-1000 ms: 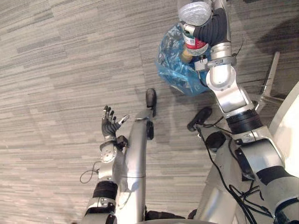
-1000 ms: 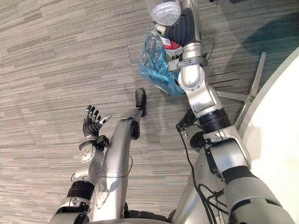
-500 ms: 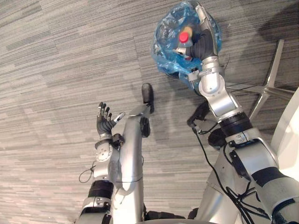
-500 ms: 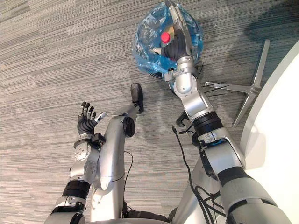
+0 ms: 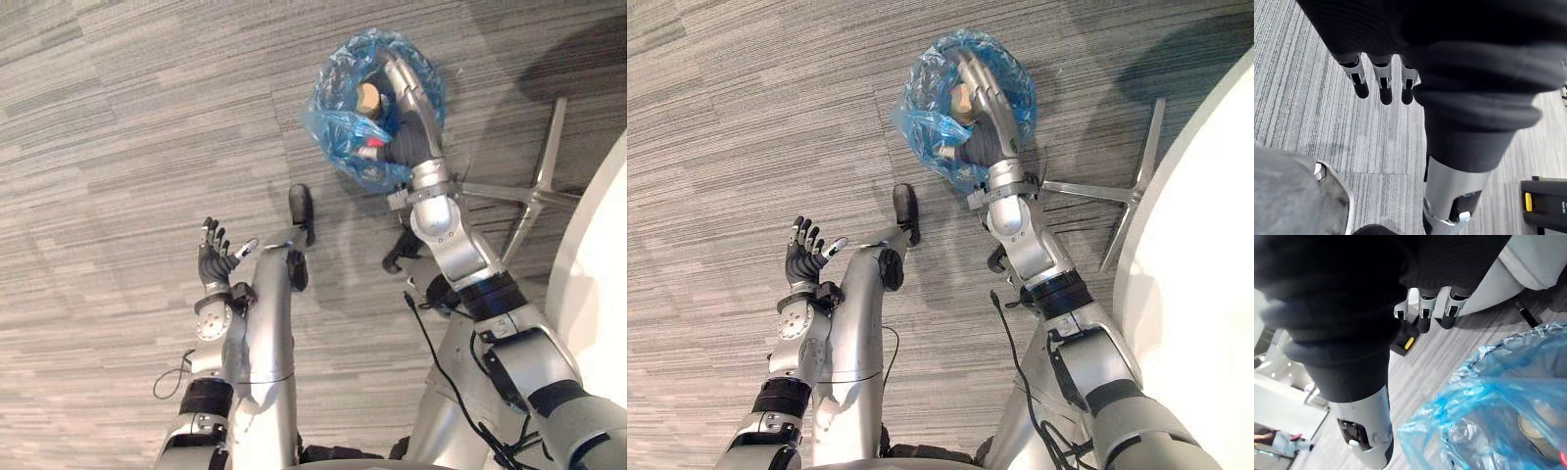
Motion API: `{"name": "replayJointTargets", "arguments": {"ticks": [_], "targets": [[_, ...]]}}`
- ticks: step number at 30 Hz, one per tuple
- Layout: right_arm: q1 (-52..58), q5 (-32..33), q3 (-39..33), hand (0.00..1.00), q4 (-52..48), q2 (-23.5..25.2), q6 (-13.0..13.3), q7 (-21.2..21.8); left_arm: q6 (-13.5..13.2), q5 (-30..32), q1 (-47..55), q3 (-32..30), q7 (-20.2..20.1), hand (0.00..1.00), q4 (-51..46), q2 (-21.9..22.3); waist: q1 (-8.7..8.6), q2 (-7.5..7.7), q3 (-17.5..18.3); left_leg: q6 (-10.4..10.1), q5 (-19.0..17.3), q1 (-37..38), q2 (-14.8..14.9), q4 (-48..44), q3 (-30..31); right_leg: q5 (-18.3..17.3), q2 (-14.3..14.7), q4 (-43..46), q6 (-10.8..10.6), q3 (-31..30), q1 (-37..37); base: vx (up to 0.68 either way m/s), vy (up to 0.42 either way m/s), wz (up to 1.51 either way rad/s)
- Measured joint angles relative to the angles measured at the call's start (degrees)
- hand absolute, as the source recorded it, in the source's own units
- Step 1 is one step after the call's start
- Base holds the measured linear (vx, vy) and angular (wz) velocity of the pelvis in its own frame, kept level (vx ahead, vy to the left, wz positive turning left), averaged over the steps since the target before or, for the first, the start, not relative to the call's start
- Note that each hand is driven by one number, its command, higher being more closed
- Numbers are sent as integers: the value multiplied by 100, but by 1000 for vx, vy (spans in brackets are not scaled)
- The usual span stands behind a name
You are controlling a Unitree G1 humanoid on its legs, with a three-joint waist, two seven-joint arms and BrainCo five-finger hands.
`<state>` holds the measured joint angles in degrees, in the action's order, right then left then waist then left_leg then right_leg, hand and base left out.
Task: Gather rubbish on tea table into small bin, then transfer packed bag to large trash can.
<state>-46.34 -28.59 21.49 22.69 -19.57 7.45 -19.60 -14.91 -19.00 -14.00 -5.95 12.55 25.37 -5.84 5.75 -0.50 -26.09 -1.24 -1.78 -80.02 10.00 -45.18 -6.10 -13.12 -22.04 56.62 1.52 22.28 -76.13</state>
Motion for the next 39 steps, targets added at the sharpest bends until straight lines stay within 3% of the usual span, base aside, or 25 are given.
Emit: {"name": "replayJointTargets", "arguments": {"ticks": [8,9,15,21,31,37,39], "targets": [[-401,-581,587,0,1675,190,-161,244,-59,-2,-5,8,-1,0,-6,-15,-5,0,0,-68,51,-59,-3,71,-27,19,-13,-29,-32,28,-37,-51,28,5],[-471,-596,660,100,1926,241,-173,293,-58,-3,-17,13,-1,0,-13,-16,-8,-1,0,-70,53,-97,-4,52,-23,6,-16,-14,-16,31,-64,-40,25,2],[-767,-759,725,100,2661,393,-389,475,-64,-5,-113,21,-5,0,56,-121,9,-2,1,-41,39,-263,-19,-156,45,-150,-101,264,103,60,-188,-48,14,8],[-939,-680,728,100,2626,350,-384,476,-77,-13,-144,23,-5,0,123,-114,115,-4,2,-11,1,-275,2,-185,71,-224,-94,351,85,55,-224,-87,10,1],[-349,175,131,100,860,350,-351,404,-24,6,-142,25,-11,0,113,-68,115,-2,5,17,30,-166,8,-336,118,-214,-86,411,97,49,-56,-72,22,-1],[771,874,-148,100,-427,474,-329,347,138,208,64,176,-127,0,121,127,91,14,14,-112,77,1191,-20,428,71,-165,33,-220,20,250,1275,-86,0,5],[1362,1248,-140,100,-922,701,-262,382,209,296,304,208,-135,0,127,145,67,25,20,-187,131,2077,-12,1166,-32,-109,221,-913,-75,447,2138,-38,-63,-2]]}}
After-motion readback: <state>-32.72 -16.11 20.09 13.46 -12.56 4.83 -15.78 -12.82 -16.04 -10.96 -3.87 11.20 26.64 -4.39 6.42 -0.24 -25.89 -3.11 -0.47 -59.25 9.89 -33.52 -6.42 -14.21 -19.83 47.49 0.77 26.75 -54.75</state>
